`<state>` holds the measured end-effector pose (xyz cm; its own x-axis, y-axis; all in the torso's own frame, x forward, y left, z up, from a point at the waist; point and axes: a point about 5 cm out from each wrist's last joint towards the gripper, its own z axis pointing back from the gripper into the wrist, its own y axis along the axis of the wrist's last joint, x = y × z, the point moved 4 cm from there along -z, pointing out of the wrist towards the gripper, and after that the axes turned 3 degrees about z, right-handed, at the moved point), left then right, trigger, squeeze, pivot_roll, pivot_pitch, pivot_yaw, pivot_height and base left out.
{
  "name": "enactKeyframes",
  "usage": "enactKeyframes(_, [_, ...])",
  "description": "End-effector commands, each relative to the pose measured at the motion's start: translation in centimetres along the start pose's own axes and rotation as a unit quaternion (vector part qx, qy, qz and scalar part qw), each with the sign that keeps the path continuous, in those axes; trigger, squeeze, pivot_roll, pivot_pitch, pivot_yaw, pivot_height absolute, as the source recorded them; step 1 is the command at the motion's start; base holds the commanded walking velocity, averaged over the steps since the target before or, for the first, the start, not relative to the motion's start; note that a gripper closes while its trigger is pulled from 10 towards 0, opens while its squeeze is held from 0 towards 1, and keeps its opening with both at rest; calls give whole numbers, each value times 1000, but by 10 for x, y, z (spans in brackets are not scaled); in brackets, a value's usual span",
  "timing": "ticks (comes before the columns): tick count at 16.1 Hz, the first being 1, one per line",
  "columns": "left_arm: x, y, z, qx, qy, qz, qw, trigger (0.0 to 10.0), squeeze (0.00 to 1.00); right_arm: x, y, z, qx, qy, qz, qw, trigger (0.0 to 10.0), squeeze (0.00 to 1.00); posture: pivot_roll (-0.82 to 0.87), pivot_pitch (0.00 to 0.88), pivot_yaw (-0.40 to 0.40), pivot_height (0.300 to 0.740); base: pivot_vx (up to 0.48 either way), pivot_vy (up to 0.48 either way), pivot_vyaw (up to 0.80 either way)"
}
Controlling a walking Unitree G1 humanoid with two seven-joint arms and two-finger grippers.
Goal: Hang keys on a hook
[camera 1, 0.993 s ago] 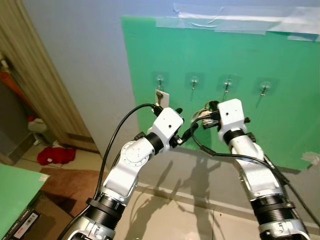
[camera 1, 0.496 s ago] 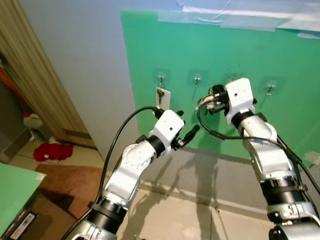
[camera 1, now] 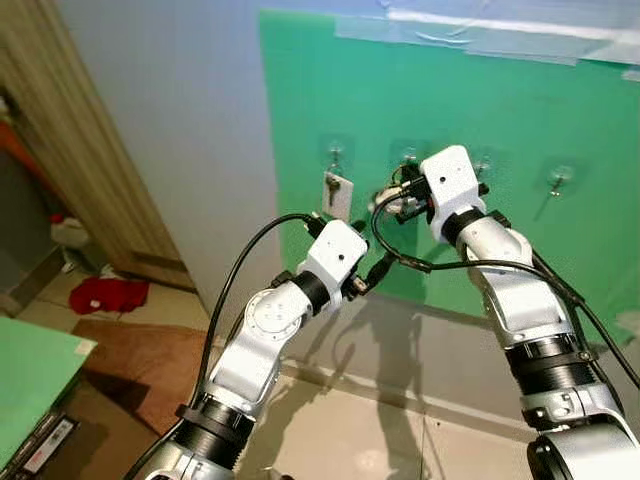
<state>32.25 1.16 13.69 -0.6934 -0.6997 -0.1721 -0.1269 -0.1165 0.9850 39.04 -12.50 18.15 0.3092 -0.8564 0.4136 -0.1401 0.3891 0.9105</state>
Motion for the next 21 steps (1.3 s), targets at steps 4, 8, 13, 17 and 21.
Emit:
enactKeyframes(4, [-1,4,1,3,4,-3,1000,10000,0,-1,6,-6,1,-2,10,1000,0,0,-86,0,34,740,0,0,0])
enactKeyframes(8, [-2,3,0,2,3,0,1000,10000,0,4,-15,-8,-51,-23,-71,996,0,0,-85,0,34,740,0,0,0])
enactKeyframes(13, [-3,2,1,-1,0,2,1000,10000,0,4,-31,-6,-97,-25,-167,981,0,0,-80,0,36,740,0,0,0])
enactKeyframes(17, [-2,1,1,-4,-3,4,1000,10000,0,-2,-38,-5,-123,-13,-217,968,0,0,-80,0,36,740,0,0,0])
enactKeyframes(21, [-2,0,1,-6,-5,3,1000,10000,0,-1,-39,-5,-128,-11,-227,965,0,0,-78,0,36,740,0,0,0])
